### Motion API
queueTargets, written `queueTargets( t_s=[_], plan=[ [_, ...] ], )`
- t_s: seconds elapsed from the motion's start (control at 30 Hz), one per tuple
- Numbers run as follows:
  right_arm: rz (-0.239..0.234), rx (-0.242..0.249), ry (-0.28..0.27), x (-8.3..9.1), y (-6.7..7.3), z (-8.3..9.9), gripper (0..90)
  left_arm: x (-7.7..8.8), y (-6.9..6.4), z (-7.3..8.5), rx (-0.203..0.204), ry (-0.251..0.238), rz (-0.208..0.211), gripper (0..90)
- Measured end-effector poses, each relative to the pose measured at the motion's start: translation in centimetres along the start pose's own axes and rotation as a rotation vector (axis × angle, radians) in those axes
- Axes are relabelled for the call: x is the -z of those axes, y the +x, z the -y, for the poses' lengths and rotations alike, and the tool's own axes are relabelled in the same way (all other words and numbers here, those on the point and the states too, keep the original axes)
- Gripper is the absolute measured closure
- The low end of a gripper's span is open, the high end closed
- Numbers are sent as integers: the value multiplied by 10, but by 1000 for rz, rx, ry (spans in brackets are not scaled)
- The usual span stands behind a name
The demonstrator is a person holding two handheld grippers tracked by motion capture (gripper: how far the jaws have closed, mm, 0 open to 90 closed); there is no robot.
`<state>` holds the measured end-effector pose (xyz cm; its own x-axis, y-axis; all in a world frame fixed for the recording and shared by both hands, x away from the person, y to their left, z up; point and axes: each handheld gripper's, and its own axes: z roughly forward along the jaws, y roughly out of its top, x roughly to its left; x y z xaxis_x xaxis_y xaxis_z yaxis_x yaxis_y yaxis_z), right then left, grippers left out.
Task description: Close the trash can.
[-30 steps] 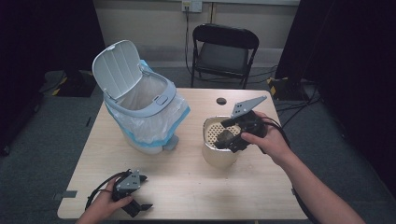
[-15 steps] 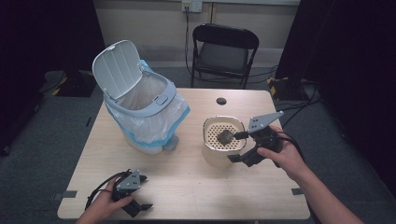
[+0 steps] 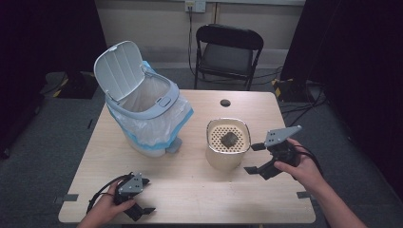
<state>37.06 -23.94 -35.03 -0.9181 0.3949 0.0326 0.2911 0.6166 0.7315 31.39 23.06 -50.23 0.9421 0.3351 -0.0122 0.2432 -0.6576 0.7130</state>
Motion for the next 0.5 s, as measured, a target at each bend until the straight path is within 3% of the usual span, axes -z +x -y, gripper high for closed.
queueTargets(
  t_s=[0.33, 0.5],
  plan=[
    [29, -14, 24, 4, 3, 32, 145, 0, 0, 0, 1, -2, -1, 0],
    [45, -38, 56, -5, 3, 58, 145, 0, 0, 0, 3, -1, 0, 0]
  ],
)
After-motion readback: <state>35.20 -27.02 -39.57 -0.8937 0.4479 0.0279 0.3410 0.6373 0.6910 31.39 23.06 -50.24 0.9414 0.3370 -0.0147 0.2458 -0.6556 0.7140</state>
